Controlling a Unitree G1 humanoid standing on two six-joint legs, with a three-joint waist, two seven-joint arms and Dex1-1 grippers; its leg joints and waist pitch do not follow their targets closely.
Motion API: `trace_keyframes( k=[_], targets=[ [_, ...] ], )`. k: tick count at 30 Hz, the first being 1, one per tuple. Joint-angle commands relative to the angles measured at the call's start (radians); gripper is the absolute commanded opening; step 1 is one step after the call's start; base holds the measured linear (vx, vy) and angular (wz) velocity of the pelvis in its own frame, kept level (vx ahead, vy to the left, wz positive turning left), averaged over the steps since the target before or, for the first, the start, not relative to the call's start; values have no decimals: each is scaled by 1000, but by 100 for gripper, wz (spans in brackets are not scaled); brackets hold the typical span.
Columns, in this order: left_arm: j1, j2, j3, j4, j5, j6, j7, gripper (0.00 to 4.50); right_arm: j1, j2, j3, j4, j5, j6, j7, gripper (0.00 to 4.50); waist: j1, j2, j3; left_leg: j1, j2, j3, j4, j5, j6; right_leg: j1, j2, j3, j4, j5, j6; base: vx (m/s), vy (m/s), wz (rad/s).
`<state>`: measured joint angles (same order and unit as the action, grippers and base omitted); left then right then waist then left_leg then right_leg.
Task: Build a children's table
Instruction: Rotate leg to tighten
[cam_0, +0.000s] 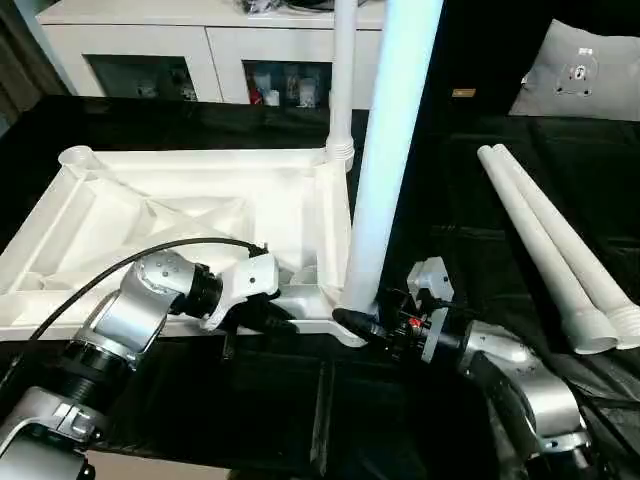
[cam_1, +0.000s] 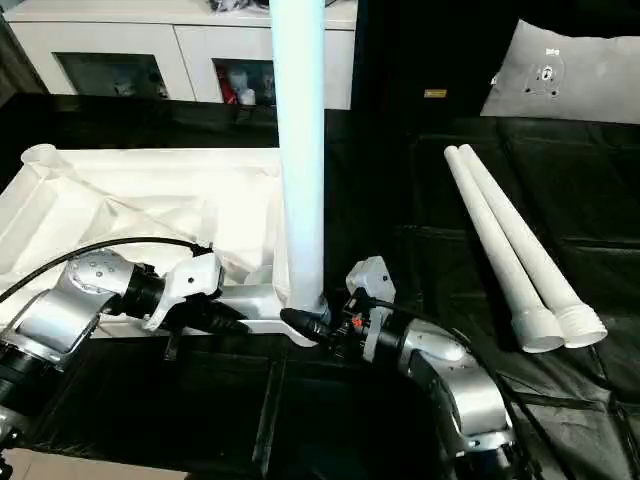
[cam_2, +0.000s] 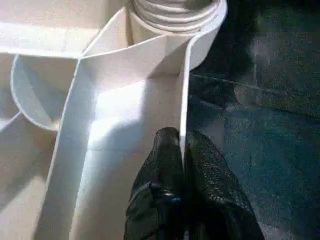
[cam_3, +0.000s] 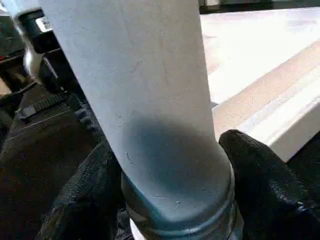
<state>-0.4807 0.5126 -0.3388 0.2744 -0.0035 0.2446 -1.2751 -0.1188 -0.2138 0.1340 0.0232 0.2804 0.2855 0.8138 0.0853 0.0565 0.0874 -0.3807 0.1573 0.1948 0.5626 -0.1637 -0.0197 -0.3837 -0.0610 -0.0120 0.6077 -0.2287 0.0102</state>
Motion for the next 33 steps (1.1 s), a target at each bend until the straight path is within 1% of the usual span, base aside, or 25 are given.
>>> trace_keyframes(
  k=[1,2,3,4,5,6,7,9,10,11,12,13,14,16,18,20,22,23,24,25,27,29,31,32,33],
  targets=[
    [12,-100,-17,-11,0,58,133,0,13,57,28,82,-40,21,-108,268,-10,2,-23,37,80,-48,-93,-495,-73,-14,-94,51,-108,-464,-175,0,0,0],
    [11,-111,-13,-11,0,65,147,0,11,63,26,88,-44,17,-121,268,-12,-2,-21,37,78,-55,-95,-514,-77,-11,-96,51,-111,-513,-158,0,0,0],
    [9,-124,-9,-11,0,75,166,0,9,71,23,96,-50,12,-136,268,-12,-2,-21,37,78,-55,-95,-514,-77,-11,-96,51,-111,-513,-158,0,0,0],
    [6,-176,3,-16,-1,110,231,0,-8,104,7,132,-63,-1,-199,268,-17,-1,-21,37,78,-57,-98,-527,-82,-12,-97,49,-114,-541,-140,0,0,0],
    [5,-202,8,-19,0,127,263,0,-17,121,-2,150,-68,-4,-233,268,-21,-1,-23,39,77,-58,-99,-529,-82,-13,-97,48,-117,-535,-137,0,0,0],
    [3,-244,13,-25,1,155,307,0,-37,153,-20,180,-71,-7,-289,268,-25,-3,-23,36,76,-58,-101,-519,-81,-9,-96,47,-116,-519,-138,0,0,0],
    [3,-244,13,-25,1,155,307,0,-37,153,-20,180,-71,-7,-289,268,-29,-1,-23,32,76,-58,-103,-510,-79,-8,-94,45,-117,-494,-140,0,0,0],
    [-5,-302,17,-21,16,180,383,0,-72,203,-56,225,-60,-8,-367,268,-34,-3,-21,33,75,-58,-104,-522,-78,-11,-91,44,-119,-486,-138,0,0,0],
    [-17,-377,23,-11,35,209,476,0,-119,258,-95,286,-56,-17,-458,268,-40,-2,-23,33,75,-56,-104,-522,-80,-10,-91,44,-117,-460,-144,0,0,0],
    [-21,-400,26,-7,39,215,504,0,-132,272,-104,305,-57,-21,-481,268,-44,-1,-21,32,75,-57,-105,-525,-81,-11,-92,42,-117,-458,-147,0,0,0],
    [-26,-436,28,-5,48,227,545,0,-153,296,-119,336,-57,-28,-517,268,-43,-4,-22,35,73,-56,-104,-530,-78,-11,-91,42,-123,-468,-137,0,0,0],
    [-26,-439,27,-5,49,228,548,0,-155,297,-119,338,-57,-28,-520,268,-45,-2,-22,38,73,-56,-104,-530,-77,-13,-91,43,-124,-464,-138,0,0,0],
    [-30,-464,25,-4,59,234,577,0,-169,314,-127,362,-62,-32,-544,268,-45,-5,-24,33,73,-55,-105,-508,-68,-8,-89,42,-124,-426,-136,0,0,0],
    [-35,-477,15,-2,78,236,602,0,-181,324,-127,387,-80,-49,-561,268,-44,-5,-24,34,73,-52,-104,-507,-64,-10,-87,42,-126,-411,-131,0,0,0],
    [-35,-456,-3,1,102,225,596,0,-177,323,-128,387,-83,-72,-551,268,-45,-6,-24,31,71,-51,-104,-501,-53,-8,-89,43,-127,-401,-129,0,0,0],
    [-30,-412,-20,5,132,209,580,0,-165,313,-141,374,-85,-105,-537,324,-43,-5,-26,33,73,-51,-104,-506,-50,-10,-89,44,-129,-404,-123,0,0,0],
    [-26,-383,-22,8,144,200,564,0,-157,306,-157,364,-78,-126,-523,341,-43,-4,-28,32,74,-50,-104,-499,-47,-8,-89,44,-127,-390,-125,0,0,0],
    [-24,-364,-20,10,149,194,551,0,-148,293,-160,351,-78,-143,-509,360,-44,-4,-30,27,74,-51,-105,-486,-44,-4,-88,43,-124,-369,-130,0,0,0],
    [-23,-353,-19,11,151,190,545,0,-143,286,-161,343,-78,-154,-499,360,-44,-7,-32,25,73,-49,-105,-472,-40,-1,-87,42,-122,-350,-132,0,0,0],
    [-23,-342,-18,13,152,187,537,0,-136,277,-163,332,-71,-168,-481,381,-43,-6,-38,26,74,-48,-103,-455,-38,1,-88,43,-119,-328,-139,0,0,0],
    [-21,-291,-26,20,157,148,483,0,-92,246,-177,264,-25,-178,-406,389,-40,-5,-41,25,76,-44,-100,-417,-18,3,-86,42,-117,-277,-161,0,0,0],
    [-20,-260,-32,29,152,124,448,0,-55,206,-166,215,-12,-183,-345,425,-36,-6,-47,14,77,-41,-95,-340,12,12,-87,38,-109,-187,-179,0,0,0],
    [-19,-219,-39,33,137,93,391,0,-8,145,-152,149,16,-182,-251,430,-32,-5,-47,14,76,-39,-92,-321,24,15,-86,37,-108,-174,-181,0,0,0],
    [-16,-194,-45,31,125,70,347,0,16,113,-150,111,41,-162,-198,436,-27,-5,-51,10,76,-39,-87,-284,45,23,-87,35,-103,-129,-191,0,0,0],
    [-15,-181,-48,30,118,57,322,0,28,97,-150,91,56,-149,-170,444,-25,-7,-56,9,75,-37,-82,-239,60,25,-85,34,-94,-64,-208,0,0,0]
  ],
)
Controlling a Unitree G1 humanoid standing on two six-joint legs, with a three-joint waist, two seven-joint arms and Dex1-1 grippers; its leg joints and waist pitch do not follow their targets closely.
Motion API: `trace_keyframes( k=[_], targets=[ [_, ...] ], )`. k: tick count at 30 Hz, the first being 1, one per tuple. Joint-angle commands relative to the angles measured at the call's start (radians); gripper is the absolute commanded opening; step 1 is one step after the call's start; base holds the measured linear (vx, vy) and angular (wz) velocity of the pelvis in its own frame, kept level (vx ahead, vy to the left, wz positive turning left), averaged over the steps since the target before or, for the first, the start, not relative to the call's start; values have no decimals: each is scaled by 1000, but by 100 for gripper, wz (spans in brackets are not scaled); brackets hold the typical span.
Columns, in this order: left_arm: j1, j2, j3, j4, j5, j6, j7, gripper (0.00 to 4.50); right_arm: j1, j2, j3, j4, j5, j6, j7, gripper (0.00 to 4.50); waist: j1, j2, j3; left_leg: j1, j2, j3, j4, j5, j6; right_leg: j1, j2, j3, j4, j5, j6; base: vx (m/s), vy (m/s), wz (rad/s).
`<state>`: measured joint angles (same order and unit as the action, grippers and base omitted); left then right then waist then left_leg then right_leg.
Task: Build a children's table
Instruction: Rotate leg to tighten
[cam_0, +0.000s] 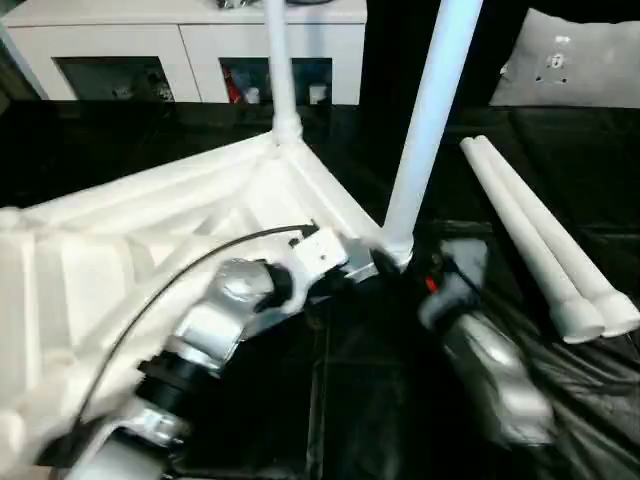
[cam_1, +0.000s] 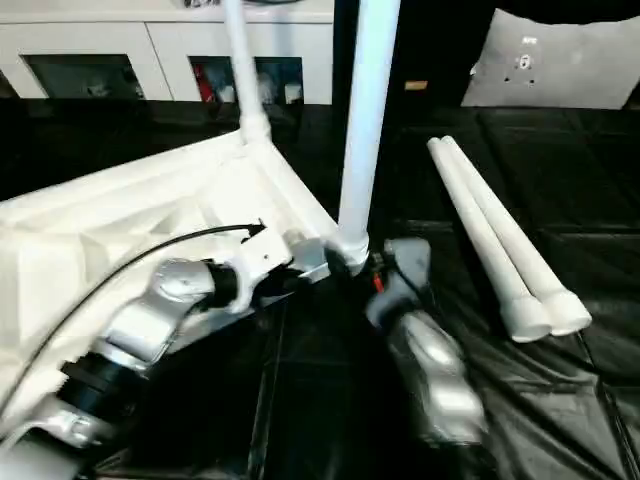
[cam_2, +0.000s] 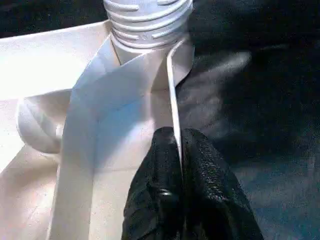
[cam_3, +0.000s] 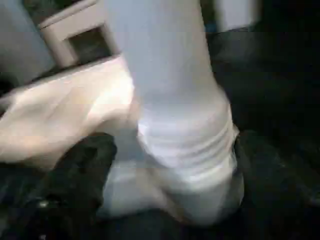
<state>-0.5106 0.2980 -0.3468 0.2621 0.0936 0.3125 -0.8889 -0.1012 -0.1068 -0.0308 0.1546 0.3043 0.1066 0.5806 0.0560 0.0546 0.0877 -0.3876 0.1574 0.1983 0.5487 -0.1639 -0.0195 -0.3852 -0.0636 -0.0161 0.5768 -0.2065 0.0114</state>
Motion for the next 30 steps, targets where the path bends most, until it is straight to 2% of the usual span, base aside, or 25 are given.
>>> trace_keyframes(
  k=[1,2,4,5,6,9,10,11,14,16,17,19,20,21,24,26,27,30],
  targets=[
    [17,41,-43,41,18,-18,-80,0,14,-22,16,-48,36,32,78,444,4,-5,-56,16,75,-41,-68,-239,59,27,-82,38,-63,-86,-209,0,0,0],
    [27,96,-63,34,0,-65,-182,0,35,-102,25,-91,51,45,175,444,7,-4,-62,13,73,-40,-57,-172,84,33,-81,34,-51,18,-230,0,0,0],
    [27,119,-69,36,-3,-82,-218,0,34,-143,29,-100,42,34,213,444,6,-4,-63,14,73,-36,-51,-126,105,31,-78,34,-43,99,-245,0,0,0],
    [25,146,-73,46,-13,-117,-270,0,27,-192,36,-107,24,17,258,444,8,-4,-64,15,72,-34,-45,-102,119,32,-78,32,-38,145,-257,0,0,0],
    [21,159,-72,52,-20,-131,-299,0,17,-220,38,-107,15,9,284,444,8,-2,-64,15,71,-33,-43,-97,127,33,-78,30,-36,153,-266,0,0,0],
    [6,189,-73,71,-48,-169,-372,0,-15,-296,54,-111,30,32,378,444,12,0,-64,19,75,-31,-43,-121,126,34,-76,26,-36,109,-286,0,0,0],
    [6,189,-73,71,-48,-169,-372,0,-15,-296,54,-111,30,32,378,444,13,1,-63,20,76,-31,-43,-125,124,34,-75,25,-36,94,-289,0,0,0],
    [-6,211,-82,84,-60,-197,-423,0,-39,-337,77,-116,37,51,442,444,15,1,-61,23,79,-30,-44,-157,115,31,-75,25,-39,44,-300,0,0,0],
    [-21,233,-97,102,-57,-237,-476,0,-74,-373,118,-115,36,70,516,444,18,0,-59,23,81,-29,-46,-182,98,30,-78,27,-41,-18,-299,0,0,0],
    [-30,241,-101,112,-54,-252,-498,0,-95,-386,150,-104,20,64,549,444,23,1,-58,24,81,-29,-45,-191,88,28,-79,29,-42,-47,-299,0,0,0],
    [-38,248,-105,123,-51,-268,-520,0,-118,-388,183,-83,-7,51,571,444,27,0,-56,23,81,-29,-45,-208,73,25,-82,31,-42,-79,-297,0,0,0],
    [-40,250,-106,125,-49,-272,-526,0,-127,-385,195,-72,-18,46,575,444,29,0,-56,25,81,-28,-46,-219,62,24,-82,32,-44,-101,-294,0,0,0],
    [-42,252,-107,128,-47,-280,-531,0,-141,-375,207,-57,-28,43,572,444,32,3,-57,26,82,-30,-46,-220,54,24,-83,33,-43,-106,-294,0,0,0],
    [-46,254,-110,134,-48,-287,-536,0,-159,-365,222,-37,-39,32,576,444,32,1,-58,27,81,-29,-45,-219,47,22,-82,33,-42,-101,-297,0,0,0],
    [-53,255,-114,144,-48,-300,-541,0,-182,-352,239,-17,-46,29,583,444,33,2,-61,26,81,-29,-45,-205,46,24,-79,31,-37,-70,-299,0,0,0],
    [-57,257,-116,150,-47,-310,-546,0,-204,-336,249,0,-38,49,585,416,34,-2,-64,24,80,-29,-41,-178,61,26,-80,30,-30,-21,-304,0,0,0],
    [-59,257,-117,153,-45,-313,-546,0,-214,-331,252,8,-33,59,589,416,35,-4,-64,24,80,-28,-39,-167,69,26,-80,30,-29,-5,-306,0,0,0],
    [-61,257,-118,157,-43,-317,-547,0,-225,-330,260,19,-32,68,601,385,36,-4,-62,22,79,-27,-38,-169,73,26,-81,31,-31,-30,-304,0,0,0]
  ],
)
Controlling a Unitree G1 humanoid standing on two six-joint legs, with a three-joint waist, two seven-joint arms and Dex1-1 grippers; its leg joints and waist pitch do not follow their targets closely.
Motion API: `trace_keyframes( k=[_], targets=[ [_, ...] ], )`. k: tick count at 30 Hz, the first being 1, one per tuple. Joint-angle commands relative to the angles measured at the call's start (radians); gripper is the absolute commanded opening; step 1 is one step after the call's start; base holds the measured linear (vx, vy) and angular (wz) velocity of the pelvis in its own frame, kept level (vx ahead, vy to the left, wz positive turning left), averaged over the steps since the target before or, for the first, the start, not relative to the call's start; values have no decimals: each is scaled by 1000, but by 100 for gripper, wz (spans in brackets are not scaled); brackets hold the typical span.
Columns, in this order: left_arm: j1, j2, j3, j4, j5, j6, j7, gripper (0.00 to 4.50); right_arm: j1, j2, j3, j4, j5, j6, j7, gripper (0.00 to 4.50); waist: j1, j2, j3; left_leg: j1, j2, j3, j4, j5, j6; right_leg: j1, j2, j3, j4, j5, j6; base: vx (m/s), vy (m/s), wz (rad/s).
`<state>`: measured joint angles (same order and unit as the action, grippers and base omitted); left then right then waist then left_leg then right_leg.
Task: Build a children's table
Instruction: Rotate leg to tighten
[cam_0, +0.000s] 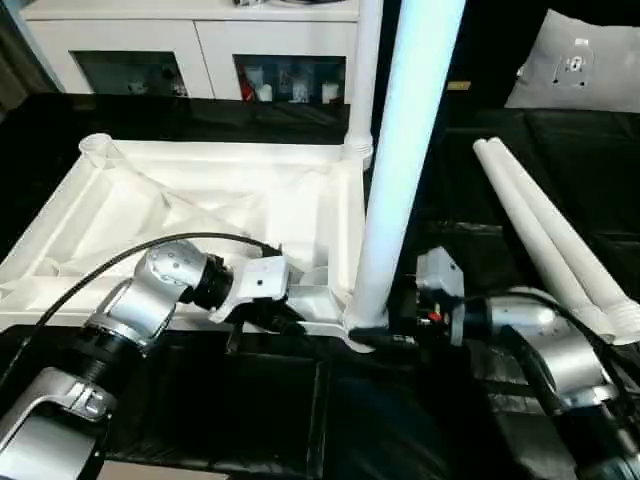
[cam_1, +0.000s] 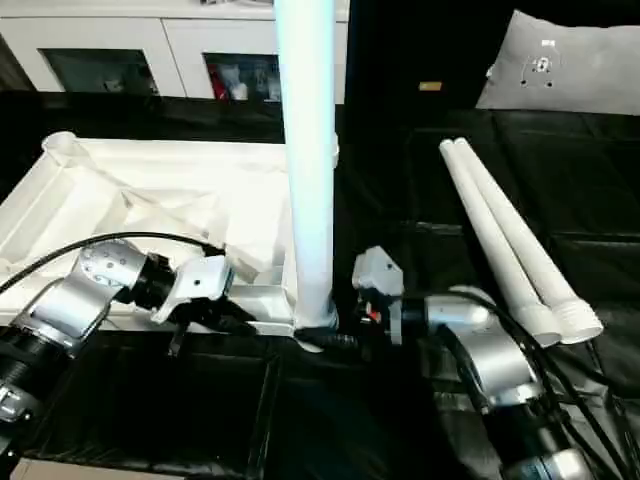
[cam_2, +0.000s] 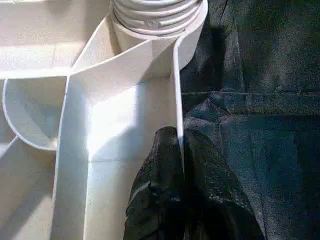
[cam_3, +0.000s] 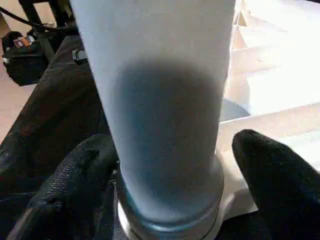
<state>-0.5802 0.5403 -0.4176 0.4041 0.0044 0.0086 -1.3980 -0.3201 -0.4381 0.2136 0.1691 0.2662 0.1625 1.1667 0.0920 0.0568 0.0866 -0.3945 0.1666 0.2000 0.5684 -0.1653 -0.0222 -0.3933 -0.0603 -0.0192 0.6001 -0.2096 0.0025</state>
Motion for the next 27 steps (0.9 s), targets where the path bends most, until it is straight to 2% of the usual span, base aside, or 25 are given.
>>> trace_keyframes(
  k=[1,4,5,12,20,23,24,25,27],
  targets=[
    [9,16,-47,17,47,-17,-39,0,-13,1,22,13,7,17,28,375,0,-5,-61,29,69,-29,-58,-174,72,34,-84,33,-56,-41,-293,0,0,0],
    [9,17,-46,19,46,-18,-40,0,-17,0,24,19,11,22,38,351,0,-6,-61,29,70,-30,-59,-182,67,34,-84,34,-56,-57,-290,0,0,0],
    [9,18,-46,20,46,-19,-41,0,-21,-4,29,24,10,30,52,331,0,-6,-62,30,71,-29,-59,-182,66,34,-84,34,-56,-57,-290,0,0,0],
    [10,18,-49,27,46,-26,-37,0,-28,-11,38,38,4,33,71,279,3,-6,-64,29,70,-29,-56,-162,73,35,-83,33,-51,-23,-297,0,0,0],
    [23,12,-33,23,37,2,-12,0,-11,-8,49,30,6,45,80,269,2,-7,-63,29,70,-29,-55,-163,76,34,-83,33,-52,-33,-298,0,0,0],
    [34,-1,-14,1,21,45,19,0,9,9,44,12,10,58,48,268,4,-6,-62,29,71,-30,-57,-169,73,34,-84,33,-53,-47,-295,0,0,0],
    [41,-13,-1,-14,15,81,49,0,22,29,40,6,3,64,2,268,2,-7,-62,30,71,-29,-57,-177,71,33,-84,34,-55,-60,-295,0,0,0],
    [49,-48,26,-27,11,135,128,0,38,81,24,10,-18,71,-108,268,2,-3,-57,30,72,-29,-61,-189,64,29,-84,35,-57,-78,-291,0,0,0],
    [58,-97,52,-48,5,202,218,0,55,149,9,19,-40,81,-232,268,-6,-4,-47,33,71,-30,-71,-259,30,25,-85,37,-67,-185,-283,0,0,0]
  ],
)
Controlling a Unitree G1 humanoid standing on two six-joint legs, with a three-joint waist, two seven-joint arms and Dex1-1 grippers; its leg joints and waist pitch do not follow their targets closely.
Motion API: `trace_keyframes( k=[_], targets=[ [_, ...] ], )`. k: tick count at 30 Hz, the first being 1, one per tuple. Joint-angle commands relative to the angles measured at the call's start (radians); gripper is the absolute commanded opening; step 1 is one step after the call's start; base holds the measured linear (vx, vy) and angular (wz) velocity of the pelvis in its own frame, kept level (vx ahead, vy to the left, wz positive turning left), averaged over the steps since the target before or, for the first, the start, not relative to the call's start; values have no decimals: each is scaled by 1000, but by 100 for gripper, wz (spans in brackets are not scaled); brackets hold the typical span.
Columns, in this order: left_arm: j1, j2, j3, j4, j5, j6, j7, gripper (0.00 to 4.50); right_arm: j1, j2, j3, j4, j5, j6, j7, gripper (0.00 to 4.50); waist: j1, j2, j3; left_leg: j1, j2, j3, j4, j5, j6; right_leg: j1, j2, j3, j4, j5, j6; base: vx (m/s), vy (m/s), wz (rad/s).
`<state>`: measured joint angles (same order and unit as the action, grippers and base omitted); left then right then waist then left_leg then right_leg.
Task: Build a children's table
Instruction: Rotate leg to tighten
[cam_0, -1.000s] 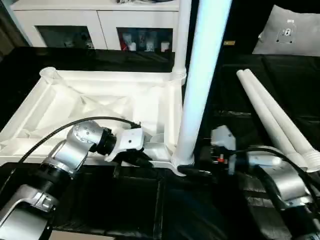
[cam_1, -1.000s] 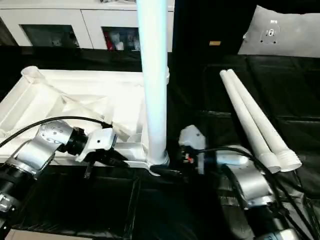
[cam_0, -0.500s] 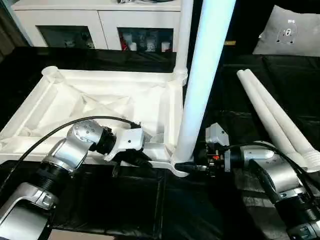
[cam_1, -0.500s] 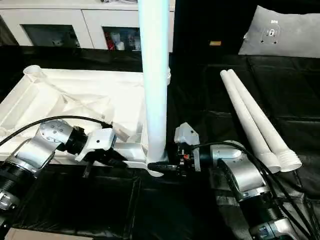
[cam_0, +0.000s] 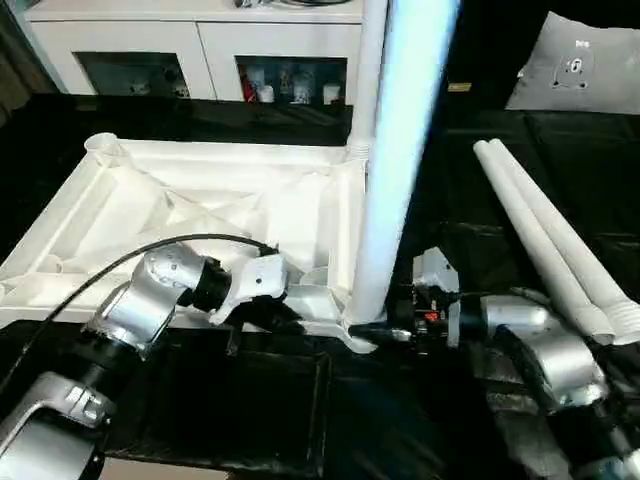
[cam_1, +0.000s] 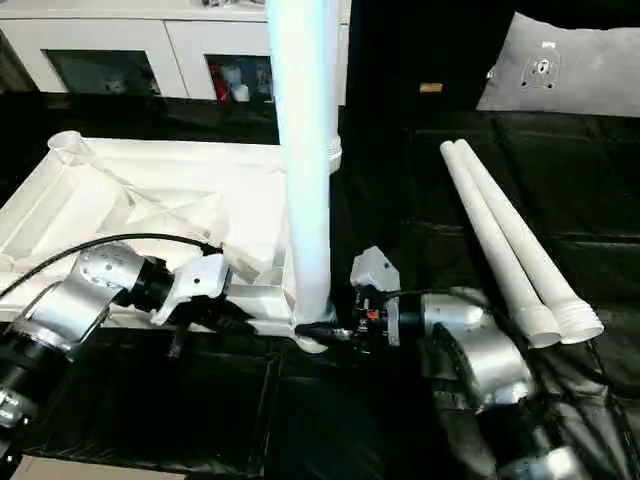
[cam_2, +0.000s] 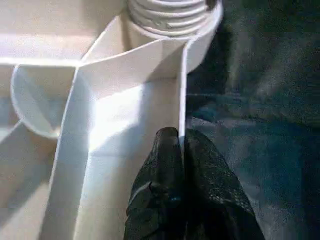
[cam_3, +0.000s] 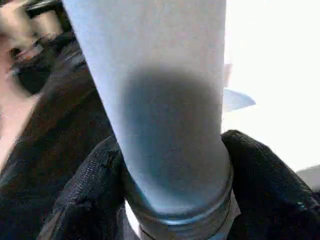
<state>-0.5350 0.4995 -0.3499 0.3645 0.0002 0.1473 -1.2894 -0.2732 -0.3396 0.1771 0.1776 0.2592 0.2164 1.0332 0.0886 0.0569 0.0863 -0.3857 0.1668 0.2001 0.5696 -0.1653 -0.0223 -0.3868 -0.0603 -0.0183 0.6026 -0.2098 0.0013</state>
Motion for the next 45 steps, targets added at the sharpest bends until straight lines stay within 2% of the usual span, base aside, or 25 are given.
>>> trace_keyframes(
  k=[1,3,4,5,7,9,11,12,14,15,16,17,19,20,23,28,30,31,32,33,34,35,37,39,45],
  targets=[
    [18,-83,-4,-27,6,104,152,0,17,85,41,13,-42,36,-156,268,-7,-6,-41,32,68,-35,-78,-335,-4,14,-90,38,-82,-322,-258,0,0,0],
    [21,-122,6,-46,10,155,212,0,25,131,35,19,-49,50,-226,267,-13,-9,-36,32,67,-43,-84,-373,-29,16,-93,39,-89,-426,-224,0,0,0],
    [19,-153,15,-53,17,191,261,0,23,166,23,28,-53,64,-284,267,-21,-5,-33,37,68,-48,-90,-419,-51,8,-92,41,-96,-495,-183,0,0,0],
    [12,-208,31,-61,30,255,345,0,13,229,-4,46,-55,85,-387,267,-26,-1,-32,42,67,-51,-91,-455,-61,1,-91,43,-102,-517,-171,0,0,0],
    [4,-241,40,-62,36,286,393,0,4,263,-22,57,-55,97,-444,267,-37,-5,-26,49,61,-55,-90,-514,-71,-7,-92,41,-115,-585,-148,-26,14,-3],
    [-27,-354,66,-53,49,356,533,0,-27,342,-56,95,-72,117,-590,267,-45,-7,-21,52,57,-62,-93,-553,-77,-9,-91,37,-123,-649,-113,-26,14,-3],
    [-31,-379,69,-57,55,368,563,0,-28,354,-57,96,-83,121,-612,267,-45,-8,-27,55,54,-65,-97,-551,-65,-9,-91,34,-130,-628,-89,0,0,0],
    [-34,-398,70,-57,59,375,582,0,-28,360,-56,99,-92,114,-622,267,-45,-4,-31,54,54,-64,-98,-543,-60,-5,-91,35,-130,-602,-91,0,0,0],
    [-36,-426,68,-64,70,394,607,0,-25,368,-58,100,-110,92,-639,267,-45,-3,-37,45,57,-61,-105,-504,-52,2,-86,35,-124,-481,-111,0,0,0],
    [-35,-429,67,-67,72,399,611,0,-24,370,-59,100,-112,90,-643,302,-46,-6,-37,38,55,-57,-105,-480,-37,5,-85,38,-118,-407,-132,0,0,0],
    [-34,-437,66,-76,77,413,622,0,-23,374,-62,100,-119,84,-653,323,-46,-6,-37,38,55,-57,-105,-480,-37,5,-85,38,-118,-407,-132,0,0,0],
    [-26,-428,54,-86,91,417,618,0,-14,370,-78,94,-120,65,-661,336,-46,-2,-40,35,56,-56,-105,-457,-31,7,-87,39,-113,-371,-144,0,0,0],
    [-16,-405,40,-95,110,415,611,0,-5,359,-101,83,-118,40,-670,342,-45,-6,-45,32,57,-49,-100,-407,-7,10,-88,41,-111,-295,-167,0,0,0],
    [-11,-385,35,-95,119,409,603,0,0,348,-104,74,-117,27,-665,373,-43,-5,-42,30,57,-49,-99,-400,3,11,-90,41,-113,-312,-166,0,0,0],
    [1,-344,32,-98,123,393,578,0,17,321,-103,48,-111,-3,-633,386,-42,-8,-43,27,57,-49,-98,-391,13,13,-90,40,-114,-338,-158,0,0,0],
    [30,-237,11,-107,109,288,442,0,61,231,-100,-19,-81,-55,-485,428,-41,-10,-50,19,59,-46,-92,-318,43,22,-88,37,-103,-249,-180,0,0,0],
    [38,-196,7,-107,98,255,385,0,65,194,-111,-25,-75,-65,-449,442,-41,-9,-60,16,57,-41,-81,-246,67,25,-88,35,-94,-162,-208,0,0,0],
    [37,-182,15,-96,90,230,368,0,63,175,-118,-27,-67,-66,-424,442,-42,-8,-66,11,56,-39,-73,-183,88,29,-86,33,-84,-69,-227,0,0,0],
    [31,-154,15,-78,73,184,327,0,62,139,-122,-31,-61,-74,-376,442,-40,-5,-67,12,56,-35,-66,-143,109,26,-84,30,-77,7,-249,0,0,0],
    [31,-153,15,-78,72,183,325,0,61,137,-122,-31,-60,-74,-374,442,-40,-5,-67,12,56,-35,-66,-143,109,26,-84,30,-77,7,-249,0,0,0],
    [27,-128,7,-65,58,142,273,0,60,102,-120,-39,-53,-77,-323,442,-37,-8,-70,13,58,-32,-61,-106,134,29,-82,26,-68,73,-271,0,0,0],
    [25,-114,0,-61,49,130,238,0,59,82,-119,-46,-42,-72,-291,442,-34,-4,-70,15,59,-32,-57,-90,146,29,-81,24,-63,108,-283,0,0,0],
    [17,-84,-16,-47,49,87,184,0,52,38,-111,-49,-34,-64,-227,442,-33,-9,-69,14,60,-31,-56,-87,153,29,-80,22,-61,117,-288,0,0,0],
    [8,-70,-21,-31,49,59,156,0,47,5,-98,-49,-32,-65,-176,442,-28,-5,-67,16,63,-31,-56,-92,156,29,-82,19,-60,99,-291,0,0,0],
    [-30,-21,-56,10,30,-32,2,0,12,-96,-40,-46,-11,-62,20,442,-17,-7,-60,20,70,-28,-59,-162,122,25,-85,17,-65,-20,-294,0,0,0]
  ],
)
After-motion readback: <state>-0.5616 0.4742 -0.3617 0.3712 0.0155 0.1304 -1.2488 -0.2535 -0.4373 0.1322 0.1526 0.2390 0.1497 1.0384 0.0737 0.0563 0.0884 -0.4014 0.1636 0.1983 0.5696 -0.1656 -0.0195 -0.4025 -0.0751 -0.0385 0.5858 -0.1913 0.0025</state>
